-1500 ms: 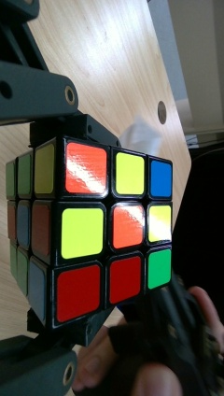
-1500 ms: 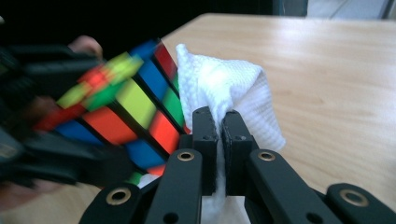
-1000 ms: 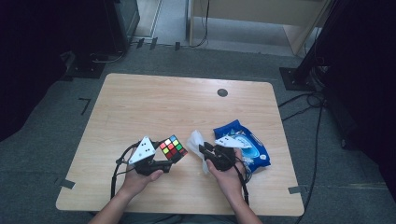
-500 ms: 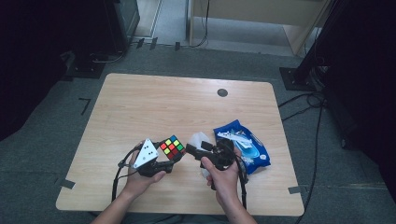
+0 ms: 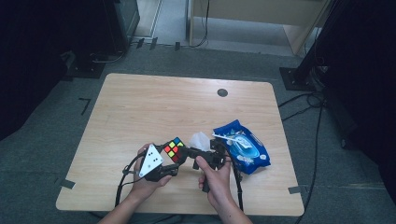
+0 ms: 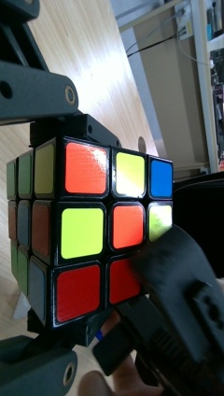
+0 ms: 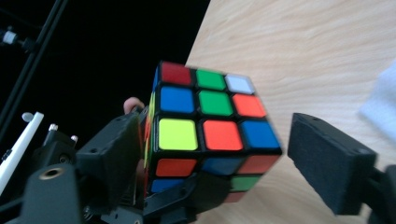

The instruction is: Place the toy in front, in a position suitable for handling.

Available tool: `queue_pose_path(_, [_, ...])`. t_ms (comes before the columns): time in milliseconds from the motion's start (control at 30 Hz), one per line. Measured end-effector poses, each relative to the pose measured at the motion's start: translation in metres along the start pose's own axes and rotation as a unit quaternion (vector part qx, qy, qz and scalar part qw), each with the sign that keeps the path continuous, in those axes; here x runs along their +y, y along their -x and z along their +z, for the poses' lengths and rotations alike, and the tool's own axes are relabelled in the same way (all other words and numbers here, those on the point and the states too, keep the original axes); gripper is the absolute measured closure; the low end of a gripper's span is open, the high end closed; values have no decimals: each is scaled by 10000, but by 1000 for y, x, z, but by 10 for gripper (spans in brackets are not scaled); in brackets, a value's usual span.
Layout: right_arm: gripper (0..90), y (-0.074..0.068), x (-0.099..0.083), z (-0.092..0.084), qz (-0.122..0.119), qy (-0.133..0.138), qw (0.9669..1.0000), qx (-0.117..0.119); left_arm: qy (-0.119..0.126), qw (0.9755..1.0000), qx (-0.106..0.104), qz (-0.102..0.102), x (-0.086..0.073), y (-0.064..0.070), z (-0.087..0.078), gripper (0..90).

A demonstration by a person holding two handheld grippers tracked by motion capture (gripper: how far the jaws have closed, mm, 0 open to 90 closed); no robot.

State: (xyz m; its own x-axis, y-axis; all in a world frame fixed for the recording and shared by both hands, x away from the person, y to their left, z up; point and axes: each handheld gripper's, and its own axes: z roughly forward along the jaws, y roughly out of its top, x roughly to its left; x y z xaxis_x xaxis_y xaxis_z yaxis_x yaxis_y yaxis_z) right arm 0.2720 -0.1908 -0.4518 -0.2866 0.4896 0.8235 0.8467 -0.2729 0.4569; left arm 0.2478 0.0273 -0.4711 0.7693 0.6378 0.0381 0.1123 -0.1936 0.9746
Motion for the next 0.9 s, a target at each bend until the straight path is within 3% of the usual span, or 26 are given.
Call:
queue_pose_path(133, [348, 4, -1, -4, 133, 291, 9993, 193, -127, 9999, -42, -91, -1, -2, 3, 340])
queue_pose_path(233, [349, 3, -1, -5, -128, 304, 9995, -26, -265, 9996, -88, -106, -2, -2, 5, 337])
queue_pose_path(300, [350, 0, -3, -4, -411, 301, 9985, -222, -361, 9991, -125, -183, -2, -3, 7, 336])
queue_pose_path(333, [350, -4, -3, -4, -677, 309, 9965, -383, -415, 9989, -125, -197, -2, -3, 8, 335])
queue_pose_path(367, [350, -9, -5, -3, -1059, 329, 9918, -637, -460, 9986, -129, -236, -2, -3, 9, 335])
queue_pose_path(400, [350, -16, -7, -1, -1559, 367, 9826, -940, -501, 9983, -138, -256, -2, -4, 9, 335])
queue_pose_path(433, [350, -23, -10, 1, -2012, 376, 9708, -1248, -497, 9982, -141, -290, -1, -4, 10, 335])
queue_pose_path(500, [350, -35, -18, 5, -2803, 357, 9444, -1682, -530, 9980, -157, -316, -1, -4, 10, 335])
queue_pose_path(533, [350, -39, -20, 7, -3035, 346, 9346, -1821, -569, 9975, -212, -362, 0, -5, 10, 334])
queue_pose_path(567, [350, -45, -25, 10, -3362, 335, 9194, -2011, -607, 9971, -250, -387, 0, -6, 10, 334])
queue_pose_path(600, [350, -47, -26, 11, -3504, 339, 9124, -2087, -636, 9968, -270, -392, 0, -7, 11, 335])
queue_pose_path(633, [350, -47, -27, 11, -3553, 334, 9097, -2122, -677, 9967, -269, -371, 0, -7, 11, 336])
queue_pose_path(667, [349, -47, -28, 12, -3583, 332, 9080, -2144, -703, 9966, -240, -350, -1, -7, 11, 338])
queue_pose_path(767, [345, -44, -26, 12, -3513, 287, 9136, -2027, -768, 9963, -243, -302, 1, -8, 10, 343])
queue_pose_path(900, [281, -44, -13, -3, -3314, 471, 9301, -1511, -807, 9959, -178, -362, 1, -13, 9, 344])
